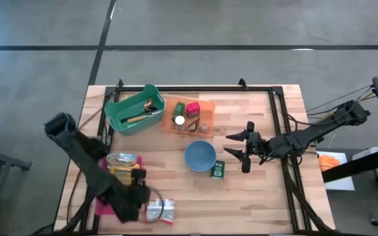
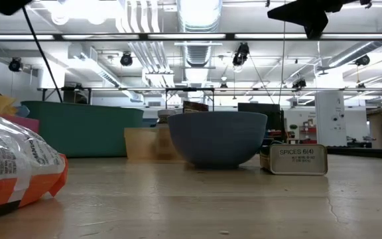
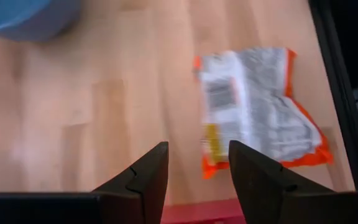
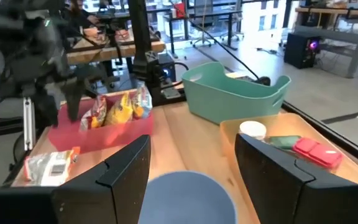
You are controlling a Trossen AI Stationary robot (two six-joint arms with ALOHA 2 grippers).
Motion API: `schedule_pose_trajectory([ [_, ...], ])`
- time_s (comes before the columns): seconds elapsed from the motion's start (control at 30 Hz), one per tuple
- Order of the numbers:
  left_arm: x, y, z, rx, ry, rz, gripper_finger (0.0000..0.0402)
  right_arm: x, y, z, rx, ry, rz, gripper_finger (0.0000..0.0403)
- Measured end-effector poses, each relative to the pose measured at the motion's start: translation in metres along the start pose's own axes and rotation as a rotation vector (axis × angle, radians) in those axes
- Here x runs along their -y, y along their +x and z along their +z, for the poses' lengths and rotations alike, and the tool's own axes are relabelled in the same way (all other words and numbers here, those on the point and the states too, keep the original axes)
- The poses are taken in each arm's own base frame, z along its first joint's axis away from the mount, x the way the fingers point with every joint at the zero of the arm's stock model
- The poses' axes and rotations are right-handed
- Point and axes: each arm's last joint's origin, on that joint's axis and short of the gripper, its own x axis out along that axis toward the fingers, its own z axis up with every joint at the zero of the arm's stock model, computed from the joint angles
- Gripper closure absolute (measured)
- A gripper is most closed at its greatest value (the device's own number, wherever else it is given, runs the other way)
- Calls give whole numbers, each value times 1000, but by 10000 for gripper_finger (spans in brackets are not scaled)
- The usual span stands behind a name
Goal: Pick & Place Food Item
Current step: Put the orange noodle pack into the pink bin
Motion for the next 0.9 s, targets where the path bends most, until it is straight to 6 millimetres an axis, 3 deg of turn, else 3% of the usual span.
schedule_pose_trajectory([
  [0.17, 37, 25, -14, -19, 91, -5, 234, -3, 4, 1, 32, -10, 7, 172],
  [0.33, 59, 39, -19, -35, 266, -2, 234, -4, 4, 4, 58, -70, 10, 172],
  [0.53, 67, 38, -14, -19, 401, -14, 234, -5, 4, 6, 64, -114, 21, 172],
  [0.9, 80, 27, 1, 16, 362, -205, 234, -7, 4, 9, 58, -38, 72, 172],
])
